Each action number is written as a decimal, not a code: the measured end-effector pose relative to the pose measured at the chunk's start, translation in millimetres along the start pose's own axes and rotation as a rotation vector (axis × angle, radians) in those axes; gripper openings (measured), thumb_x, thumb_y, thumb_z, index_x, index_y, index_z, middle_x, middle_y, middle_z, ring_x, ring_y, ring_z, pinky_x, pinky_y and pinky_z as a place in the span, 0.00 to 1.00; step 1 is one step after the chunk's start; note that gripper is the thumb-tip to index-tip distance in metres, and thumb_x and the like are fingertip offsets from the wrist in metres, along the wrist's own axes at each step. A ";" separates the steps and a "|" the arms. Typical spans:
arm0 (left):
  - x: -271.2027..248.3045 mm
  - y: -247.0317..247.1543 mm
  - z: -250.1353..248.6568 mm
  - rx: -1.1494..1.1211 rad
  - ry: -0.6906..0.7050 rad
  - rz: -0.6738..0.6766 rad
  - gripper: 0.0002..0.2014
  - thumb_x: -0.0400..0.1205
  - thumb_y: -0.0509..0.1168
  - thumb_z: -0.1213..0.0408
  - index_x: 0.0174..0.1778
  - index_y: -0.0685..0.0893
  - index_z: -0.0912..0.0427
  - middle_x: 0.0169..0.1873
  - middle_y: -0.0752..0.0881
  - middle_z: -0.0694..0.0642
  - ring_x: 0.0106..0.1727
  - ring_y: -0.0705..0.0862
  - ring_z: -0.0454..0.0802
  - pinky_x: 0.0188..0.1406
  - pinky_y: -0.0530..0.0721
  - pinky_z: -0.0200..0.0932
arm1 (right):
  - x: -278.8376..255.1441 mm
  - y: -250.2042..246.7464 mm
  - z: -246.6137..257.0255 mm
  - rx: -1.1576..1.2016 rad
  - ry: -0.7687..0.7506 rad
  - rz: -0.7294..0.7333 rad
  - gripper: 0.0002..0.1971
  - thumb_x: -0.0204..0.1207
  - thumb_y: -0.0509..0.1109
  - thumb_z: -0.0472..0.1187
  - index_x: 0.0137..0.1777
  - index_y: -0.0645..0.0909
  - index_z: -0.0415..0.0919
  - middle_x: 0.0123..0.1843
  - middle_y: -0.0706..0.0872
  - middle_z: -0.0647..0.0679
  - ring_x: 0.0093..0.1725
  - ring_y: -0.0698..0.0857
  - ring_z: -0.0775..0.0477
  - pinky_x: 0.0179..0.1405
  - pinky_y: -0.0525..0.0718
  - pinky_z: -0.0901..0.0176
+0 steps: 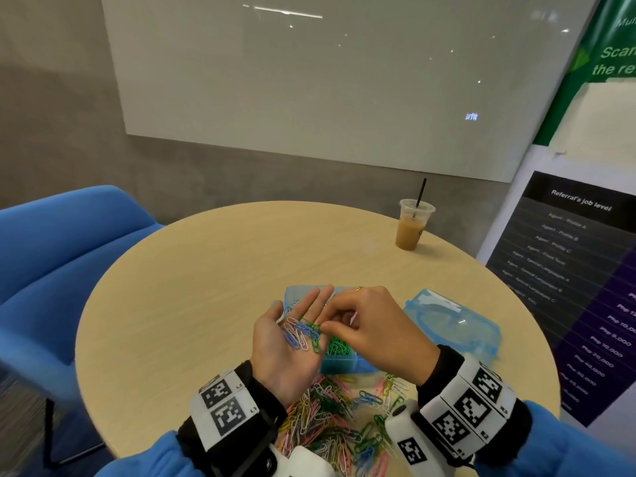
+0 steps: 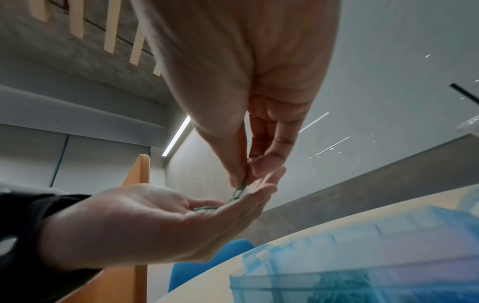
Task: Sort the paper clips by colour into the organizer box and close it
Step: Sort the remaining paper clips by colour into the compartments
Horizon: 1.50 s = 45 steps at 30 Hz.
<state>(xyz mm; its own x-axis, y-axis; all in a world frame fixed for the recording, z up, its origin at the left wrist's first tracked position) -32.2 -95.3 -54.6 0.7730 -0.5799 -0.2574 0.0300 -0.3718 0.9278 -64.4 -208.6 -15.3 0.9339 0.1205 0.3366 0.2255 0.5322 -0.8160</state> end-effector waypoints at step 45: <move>1.8 -1.2 -2.3 -0.023 -0.001 0.057 0.37 0.85 0.51 0.40 0.72 0.74 0.74 0.67 0.82 0.70 0.72 0.77 0.66 0.72 0.73 0.60 | -3.7 3.1 2.0 -0.024 0.114 -0.072 0.07 0.75 0.74 0.46 0.43 0.89 0.44 0.35 0.84 0.58 0.35 0.80 0.59 0.37 0.75 0.73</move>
<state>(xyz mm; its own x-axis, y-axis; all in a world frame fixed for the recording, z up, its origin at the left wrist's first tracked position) -29.3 -94.3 -55.6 0.7734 -0.6002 -0.2042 0.0007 -0.3214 0.9469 -67.7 -205.7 -18.2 0.9401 -0.0139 0.3405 0.2984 0.5160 -0.8029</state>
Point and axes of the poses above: each hand's wrist, its own x-axis towards the middle knuckle, its own y-axis out of the palm, z = x × y, the point moved 3 cm from there along x, towards the middle knuckle
